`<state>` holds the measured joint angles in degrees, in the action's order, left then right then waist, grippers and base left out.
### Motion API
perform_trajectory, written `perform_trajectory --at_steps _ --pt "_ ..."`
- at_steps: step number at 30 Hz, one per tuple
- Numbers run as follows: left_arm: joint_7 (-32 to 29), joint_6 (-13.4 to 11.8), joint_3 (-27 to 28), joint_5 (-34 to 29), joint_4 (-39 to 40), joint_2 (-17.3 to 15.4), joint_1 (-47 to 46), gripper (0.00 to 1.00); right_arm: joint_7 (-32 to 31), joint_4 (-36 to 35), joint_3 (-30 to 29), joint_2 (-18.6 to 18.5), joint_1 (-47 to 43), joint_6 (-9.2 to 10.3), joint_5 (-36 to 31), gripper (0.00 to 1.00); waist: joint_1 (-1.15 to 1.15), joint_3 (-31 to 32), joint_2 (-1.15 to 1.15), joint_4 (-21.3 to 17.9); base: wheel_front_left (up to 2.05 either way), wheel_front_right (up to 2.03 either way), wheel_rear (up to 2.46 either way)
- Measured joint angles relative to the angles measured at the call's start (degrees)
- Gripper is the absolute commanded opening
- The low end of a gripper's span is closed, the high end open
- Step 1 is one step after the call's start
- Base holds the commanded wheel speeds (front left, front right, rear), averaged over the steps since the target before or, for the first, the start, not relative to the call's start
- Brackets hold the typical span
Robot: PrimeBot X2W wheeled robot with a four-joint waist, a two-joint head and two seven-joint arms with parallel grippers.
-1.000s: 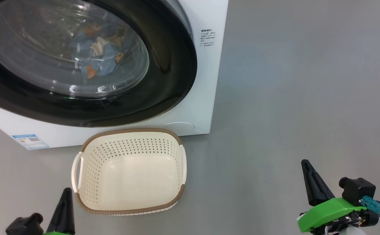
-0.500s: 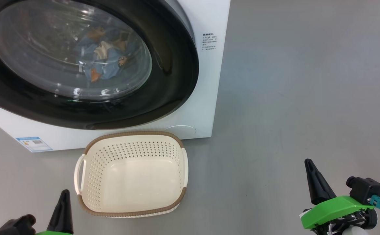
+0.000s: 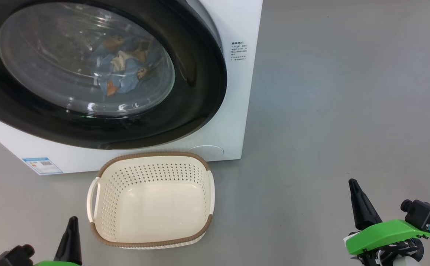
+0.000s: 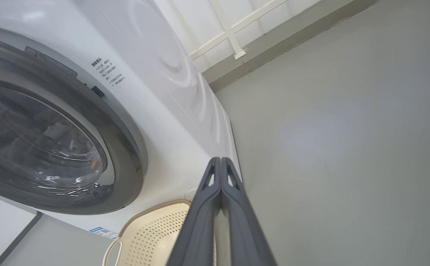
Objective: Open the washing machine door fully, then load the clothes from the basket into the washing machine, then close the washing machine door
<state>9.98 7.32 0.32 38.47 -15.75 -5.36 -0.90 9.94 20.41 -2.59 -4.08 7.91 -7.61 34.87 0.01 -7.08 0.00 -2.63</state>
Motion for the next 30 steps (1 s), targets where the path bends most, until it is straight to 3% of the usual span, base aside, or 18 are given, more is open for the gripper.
perform_trajectory --at_steps 30 --pt "-4.8 0.0 0.6 17.4 0.0 0.6 -0.3 0.00 -4.9 -1.3 -1.2 0.1 -0.1 0.03 18.5 0.00 0.00 2.2 0.00 0.8 0.00 0.00 0.00"
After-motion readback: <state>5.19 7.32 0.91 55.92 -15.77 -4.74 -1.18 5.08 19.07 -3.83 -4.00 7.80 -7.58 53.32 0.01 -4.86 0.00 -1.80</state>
